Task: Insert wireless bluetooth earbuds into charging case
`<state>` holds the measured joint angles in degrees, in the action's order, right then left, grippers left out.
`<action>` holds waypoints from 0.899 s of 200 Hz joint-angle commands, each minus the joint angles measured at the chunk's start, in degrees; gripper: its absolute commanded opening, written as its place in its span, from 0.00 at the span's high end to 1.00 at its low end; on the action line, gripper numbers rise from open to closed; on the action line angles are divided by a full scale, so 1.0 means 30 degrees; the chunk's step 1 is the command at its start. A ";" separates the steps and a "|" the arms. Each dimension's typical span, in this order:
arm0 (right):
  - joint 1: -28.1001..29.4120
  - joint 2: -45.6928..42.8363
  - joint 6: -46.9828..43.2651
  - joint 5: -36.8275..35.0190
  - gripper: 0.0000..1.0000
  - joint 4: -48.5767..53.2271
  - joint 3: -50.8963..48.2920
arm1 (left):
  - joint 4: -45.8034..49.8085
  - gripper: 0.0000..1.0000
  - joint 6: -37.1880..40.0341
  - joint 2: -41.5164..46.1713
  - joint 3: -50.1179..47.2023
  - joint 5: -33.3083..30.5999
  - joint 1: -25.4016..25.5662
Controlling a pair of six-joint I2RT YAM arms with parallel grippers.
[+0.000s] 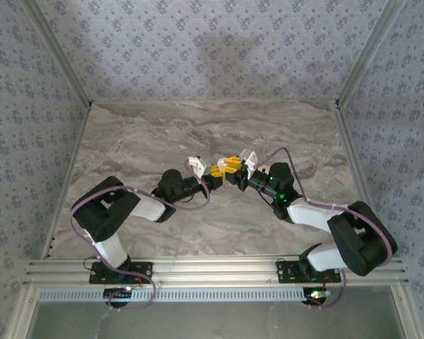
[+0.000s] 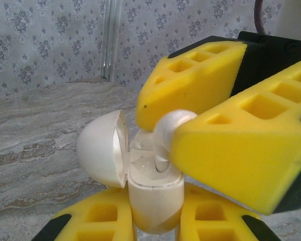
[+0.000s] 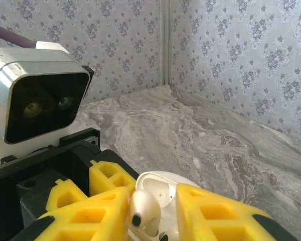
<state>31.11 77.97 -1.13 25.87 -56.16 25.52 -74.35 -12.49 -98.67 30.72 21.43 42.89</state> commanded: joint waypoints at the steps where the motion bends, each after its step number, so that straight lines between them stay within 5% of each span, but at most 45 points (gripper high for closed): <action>1: -0.0061 -0.0350 -0.0240 -0.0482 0.64 0.1169 -0.0187 | -0.1973 0.84 0.0455 0.0906 0.0418 0.0329 0.0235; 97: -0.0147 -0.2921 0.0423 0.1240 0.49 0.2050 0.0409 | -0.1136 0.84 0.1115 0.0756 0.0276 -0.0063 0.0234; 180: -0.0737 -0.5896 0.2991 0.2438 0.45 0.6922 0.1631 | -0.0860 0.84 0.1322 0.0650 0.0245 -0.0112 0.0235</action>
<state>29.76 62.43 3.09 32.08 -42.28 27.53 -75.18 -9.47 -97.82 30.72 21.41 43.27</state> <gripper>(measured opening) 0.560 0.195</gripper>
